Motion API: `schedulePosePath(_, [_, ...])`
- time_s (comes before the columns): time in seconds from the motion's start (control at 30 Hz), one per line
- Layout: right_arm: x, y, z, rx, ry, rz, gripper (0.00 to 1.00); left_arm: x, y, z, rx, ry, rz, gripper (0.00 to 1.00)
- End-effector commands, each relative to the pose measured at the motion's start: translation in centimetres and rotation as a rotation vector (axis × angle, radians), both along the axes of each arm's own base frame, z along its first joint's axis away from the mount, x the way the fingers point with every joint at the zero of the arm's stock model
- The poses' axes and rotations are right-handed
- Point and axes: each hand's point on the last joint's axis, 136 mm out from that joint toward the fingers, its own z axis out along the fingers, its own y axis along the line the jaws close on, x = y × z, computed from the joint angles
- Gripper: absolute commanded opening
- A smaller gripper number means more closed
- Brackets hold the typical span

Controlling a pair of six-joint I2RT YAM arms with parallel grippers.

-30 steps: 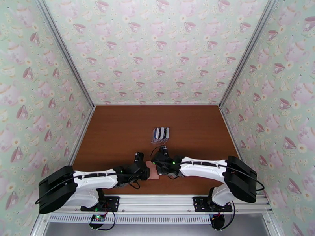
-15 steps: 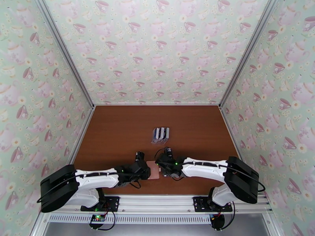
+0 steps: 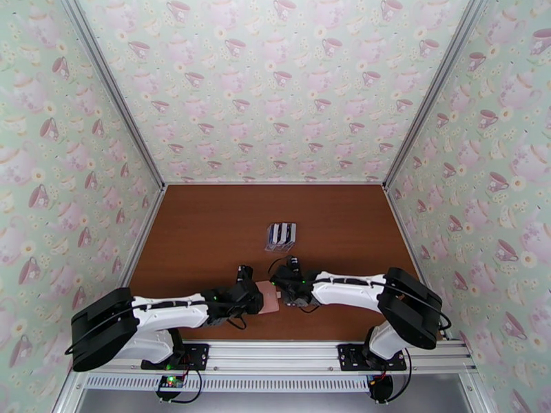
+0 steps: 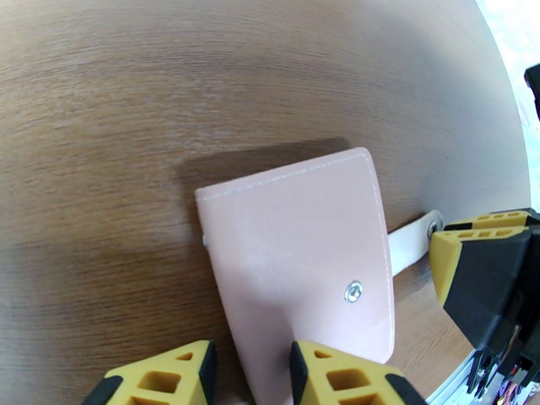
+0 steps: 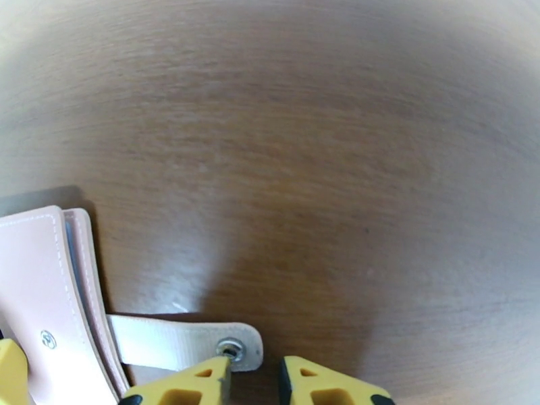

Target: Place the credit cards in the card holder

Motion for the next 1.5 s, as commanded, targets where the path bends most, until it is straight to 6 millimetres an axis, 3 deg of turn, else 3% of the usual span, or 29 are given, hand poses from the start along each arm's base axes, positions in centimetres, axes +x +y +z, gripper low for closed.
schedulePosePath(0.0, [0.4,-0.4,0.5,-0.039,-0.011,0.014,0.28,0.5,0.8,0.0,0.046,0.001,0.005,0.37])
schedulePosePath(0.17, [0.8,0.3,3.4,0.030,-0.057,0.027,0.30,1.3,0.7,0.8,0.041,-0.019,-0.002,0.36])
schedulePosePath(0.37, [0.8,2.5,7.3,0.189,-0.097,0.077,0.33,1.7,0.2,1.7,0.024,-0.027,-0.013,0.31])
schedulePosePath(0.6, [-0.2,6.3,9.1,0.385,-0.057,0.165,0.33,1.8,0.0,2.4,-0.005,-0.039,-0.009,0.28])
schedulePosePath(0.77, [-1.0,8.9,8.7,0.485,0.008,0.219,0.31,1.8,0.1,2.4,-0.007,-0.039,-0.004,0.22])
schedulePosePath(0.93, [-1.1,9.7,6.9,0.464,0.059,0.220,0.30,1.7,0.4,2.3,-0.006,-0.034,0.004,0.18])
schedulePosePath(1.13, [-0.7,8.1,4.2,0.375,0.093,0.155,0.29,1.8,0.9,1.8,0.007,-0.027,0.014,0.17])
schedulePosePath(1.3, [-0.3,6.5,3.7,0.377,0.088,0.111,0.29,1.7,1.4,1.1,0.031,-0.010,0.024,0.16])
schedulePosePath(1.47, [0.0,6.3,3.1,0.405,0.102,0.102,0.30,1.7,1.7,0.2,0.055,0.016,0.029,0.14])
